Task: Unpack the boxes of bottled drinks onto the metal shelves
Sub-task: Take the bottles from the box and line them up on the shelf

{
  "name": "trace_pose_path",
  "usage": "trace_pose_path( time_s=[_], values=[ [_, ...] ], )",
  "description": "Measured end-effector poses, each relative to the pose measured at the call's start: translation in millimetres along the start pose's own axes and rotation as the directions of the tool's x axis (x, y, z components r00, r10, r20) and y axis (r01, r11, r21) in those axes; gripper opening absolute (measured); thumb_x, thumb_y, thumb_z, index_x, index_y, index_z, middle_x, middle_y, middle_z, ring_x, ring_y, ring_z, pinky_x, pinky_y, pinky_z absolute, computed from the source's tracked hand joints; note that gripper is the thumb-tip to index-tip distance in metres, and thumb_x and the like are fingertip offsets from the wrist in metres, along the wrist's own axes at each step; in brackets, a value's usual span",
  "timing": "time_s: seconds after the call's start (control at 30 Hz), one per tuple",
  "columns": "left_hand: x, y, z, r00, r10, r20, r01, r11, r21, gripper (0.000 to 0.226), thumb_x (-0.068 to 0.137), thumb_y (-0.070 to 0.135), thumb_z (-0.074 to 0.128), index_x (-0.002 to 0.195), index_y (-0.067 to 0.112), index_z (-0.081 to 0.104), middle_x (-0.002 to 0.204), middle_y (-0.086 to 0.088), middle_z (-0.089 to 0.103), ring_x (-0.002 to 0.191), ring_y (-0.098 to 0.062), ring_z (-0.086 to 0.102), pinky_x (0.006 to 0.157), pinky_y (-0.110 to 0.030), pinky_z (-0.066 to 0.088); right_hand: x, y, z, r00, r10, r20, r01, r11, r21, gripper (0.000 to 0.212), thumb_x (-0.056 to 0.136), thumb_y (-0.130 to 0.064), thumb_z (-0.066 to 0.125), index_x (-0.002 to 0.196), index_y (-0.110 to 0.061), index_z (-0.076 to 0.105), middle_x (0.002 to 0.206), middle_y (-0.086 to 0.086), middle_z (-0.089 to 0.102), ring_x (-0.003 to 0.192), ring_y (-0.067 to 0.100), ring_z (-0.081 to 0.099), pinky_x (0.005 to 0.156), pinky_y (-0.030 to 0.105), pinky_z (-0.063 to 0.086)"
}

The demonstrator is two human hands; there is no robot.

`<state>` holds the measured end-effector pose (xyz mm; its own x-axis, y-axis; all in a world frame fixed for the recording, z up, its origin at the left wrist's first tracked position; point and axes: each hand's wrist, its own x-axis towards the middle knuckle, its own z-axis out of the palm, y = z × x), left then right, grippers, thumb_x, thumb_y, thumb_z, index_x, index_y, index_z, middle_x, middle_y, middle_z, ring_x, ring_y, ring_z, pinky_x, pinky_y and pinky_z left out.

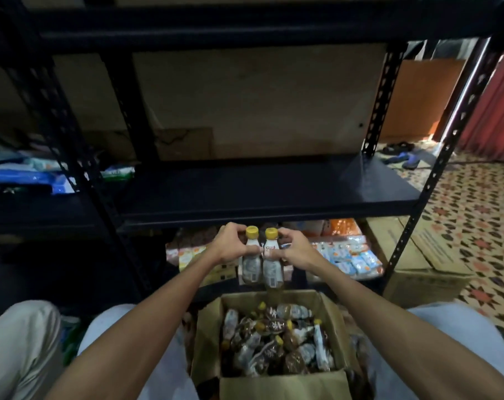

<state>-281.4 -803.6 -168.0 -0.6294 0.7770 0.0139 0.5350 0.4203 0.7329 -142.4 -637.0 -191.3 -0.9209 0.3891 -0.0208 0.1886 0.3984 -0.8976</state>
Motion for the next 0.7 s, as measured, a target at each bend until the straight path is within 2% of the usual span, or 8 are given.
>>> trace_pose_path(
  time_s=[0.07, 0.13, 0.23, 0.3, 0.4, 0.47, 0.57, 0.7],
  values=[
    [4, 16, -19, 0.998, 0.034, -0.051, -0.035, 0.999, -0.02, 0.035, 0.065, 0.045, 0.085, 0.082, 0.019, 0.071, 0.077, -0.001, 0.074, 0.068, -0.01, 0.067, 0.068, -0.04, 0.057, 8, -19, -12, 0.998, -0.059, 0.003, 0.059, 0.998, 0.0, 0.057, 0.066, -0.045, 0.091, 0.116, -0.028, 0.069, 0.107, -0.008, 0.075, 0.102, 0.009, 0.07, 0.094, 0.045, 0.056],
    [9, 33, -37, 0.992, 0.073, -0.101, -0.077, 0.996, -0.035, 0.032, 0.067, 0.046, 0.085, 0.083, 0.021, 0.072, 0.078, 0.002, 0.074, 0.072, -0.008, 0.069, 0.07, -0.037, 0.058, 16, -41, -25, 0.995, -0.099, -0.015, 0.099, 0.995, 0.004, 0.065, 0.064, -0.053, 0.09, 0.119, -0.026, 0.067, 0.109, -0.006, 0.075, 0.102, 0.011, 0.07, 0.095, 0.048, 0.056],
    [20, 54, -65, 0.975, 0.115, -0.19, -0.122, 0.992, -0.027, 0.029, 0.068, 0.045, 0.085, 0.083, 0.023, 0.074, 0.078, 0.007, 0.074, 0.075, -0.005, 0.068, 0.069, -0.031, 0.055, 31, -74, -42, 0.986, -0.168, -0.022, 0.168, 0.986, -0.006, 0.044, 0.07, -0.041, 0.088, 0.107, -0.026, 0.071, 0.104, -0.004, 0.076, 0.099, 0.015, 0.072, 0.094, 0.051, 0.056],
    [32, 63, -82, 0.964, 0.128, -0.235, -0.139, 0.99, -0.029, 0.029, 0.069, 0.046, 0.084, 0.084, 0.023, 0.075, 0.08, 0.009, 0.075, 0.079, -0.005, 0.069, 0.07, -0.03, 0.055, 42, -94, -52, 0.978, -0.204, -0.053, 0.204, 0.979, 0.0, 0.039, 0.071, -0.039, 0.088, 0.104, -0.026, 0.071, 0.102, -0.002, 0.077, 0.098, 0.017, 0.073, 0.094, 0.053, 0.055],
    [52, 71, -104, 0.956, 0.122, -0.266, -0.141, 0.989, -0.053, 0.03, 0.073, 0.046, 0.083, 0.09, 0.023, 0.075, 0.085, 0.011, 0.075, 0.082, -0.001, 0.069, 0.068, -0.02, 0.053, 64, -117, -65, 0.977, -0.199, -0.075, 0.202, 0.979, 0.037, 0.037, 0.074, -0.034, 0.088, 0.106, -0.026, 0.071, 0.103, -0.002, 0.077, 0.099, 0.017, 0.073, 0.092, 0.053, 0.056],
    [65, 75, -113, 0.955, 0.12, -0.27, -0.135, 0.99, -0.037, 0.032, 0.075, 0.045, 0.082, 0.093, 0.02, 0.074, 0.085, 0.009, 0.074, 0.08, -0.001, 0.068, 0.063, -0.014, 0.046, 78, -127, -68, 0.981, -0.174, -0.084, 0.18, 0.981, 0.073, 0.044, 0.073, -0.034, 0.089, 0.111, -0.024, 0.07, 0.105, -0.002, 0.076, 0.1, 0.016, 0.073, 0.091, 0.052, 0.058],
    [87, 70, -116, 0.958, 0.08, -0.277, -0.089, 0.996, -0.021, 0.035, 0.077, 0.042, 0.082, 0.099, 0.017, 0.072, 0.087, 0.008, 0.072, 0.08, -0.001, 0.065, 0.06, -0.01, 0.042, 105, -129, -66, 0.983, -0.143, -0.115, 0.151, 0.986, 0.064, 0.067, 0.066, -0.041, 0.091, 0.124, -0.02, 0.064, 0.113, -0.003, 0.074, 0.107, 0.014, 0.069, 0.095, 0.05, 0.057],
    [112, 58, -115, 0.956, 0.008, -0.294, -0.018, 0.999, -0.031, 0.055, 0.077, 0.045, 0.081, 0.117, 0.011, 0.067, 0.104, 0.001, 0.071, 0.096, -0.009, 0.065, 0.071, -0.017, 0.049, 126, -133, -58, 0.986, -0.101, -0.136, 0.113, 0.99, 0.084, 0.059, 0.082, -0.018, 0.082, 0.135, -0.017, 0.056, 0.119, -0.007, 0.065, 0.12, 0.014, 0.06, 0.104, 0.041, 0.05]
  ],
)
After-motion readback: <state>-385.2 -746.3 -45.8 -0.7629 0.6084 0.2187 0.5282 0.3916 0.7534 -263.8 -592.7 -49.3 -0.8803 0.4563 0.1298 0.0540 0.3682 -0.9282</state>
